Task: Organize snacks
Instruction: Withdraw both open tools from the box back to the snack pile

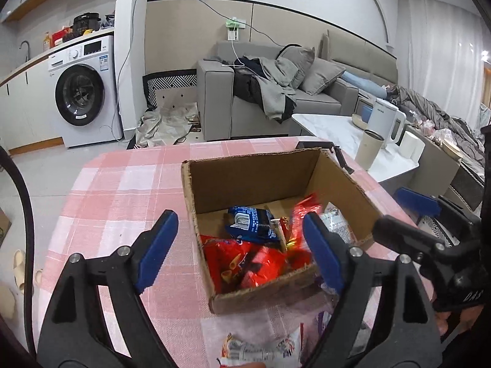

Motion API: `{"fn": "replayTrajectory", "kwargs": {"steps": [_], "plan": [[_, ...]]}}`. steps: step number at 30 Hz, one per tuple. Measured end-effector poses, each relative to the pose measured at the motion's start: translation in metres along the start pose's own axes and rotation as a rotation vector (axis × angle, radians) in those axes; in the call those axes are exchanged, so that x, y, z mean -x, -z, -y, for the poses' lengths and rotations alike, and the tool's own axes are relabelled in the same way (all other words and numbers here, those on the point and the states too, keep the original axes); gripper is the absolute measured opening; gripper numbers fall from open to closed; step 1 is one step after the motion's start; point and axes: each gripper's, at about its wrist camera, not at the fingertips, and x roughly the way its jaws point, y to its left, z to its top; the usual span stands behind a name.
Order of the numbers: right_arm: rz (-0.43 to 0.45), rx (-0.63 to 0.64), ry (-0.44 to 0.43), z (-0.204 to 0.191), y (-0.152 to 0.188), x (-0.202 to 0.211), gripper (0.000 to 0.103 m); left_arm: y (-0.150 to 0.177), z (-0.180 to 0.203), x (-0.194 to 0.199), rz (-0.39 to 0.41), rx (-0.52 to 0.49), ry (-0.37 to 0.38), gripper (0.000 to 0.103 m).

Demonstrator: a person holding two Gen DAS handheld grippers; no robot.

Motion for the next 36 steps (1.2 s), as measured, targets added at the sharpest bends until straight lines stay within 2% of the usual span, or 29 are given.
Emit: {"fn": "replayTrajectory", "kwargs": {"steps": [2,3,4,12,19,23,36], "plan": [[-0.023,-0.021,-0.009,0.004,0.002,0.007,0.102,0.005,-0.004,0.013,0.003,0.020,0.002,0.091],[-0.034,-0.030,-0.018,0.006,0.005,0.012,0.102,0.008,-0.006,0.019,0.006,0.027,0.002,0.101],[-0.040,-0.036,-0.025,0.009,0.008,0.016,0.102,0.012,-0.007,0.026,0.011,0.033,0.001,0.102],[-0.080,0.039,-0.009,0.000,0.034,0.041,0.103,0.038,-0.012,0.065,0.017,0.031,-0.012,0.102],[-0.093,0.014,-0.032,0.004,0.049,0.051,0.103,0.056,-0.019,0.080,0.010,0.052,-0.029,0.102],[-0.096,0.044,-0.064,0.005,0.062,0.050,0.103,0.068,-0.015,0.083,0.002,0.030,-0.032,0.102],[-0.213,0.136,-0.058,-0.002,0.079,0.036,0.103,0.085,0.006,0.070,-0.067,-0.008,-0.019,0.102]]}}
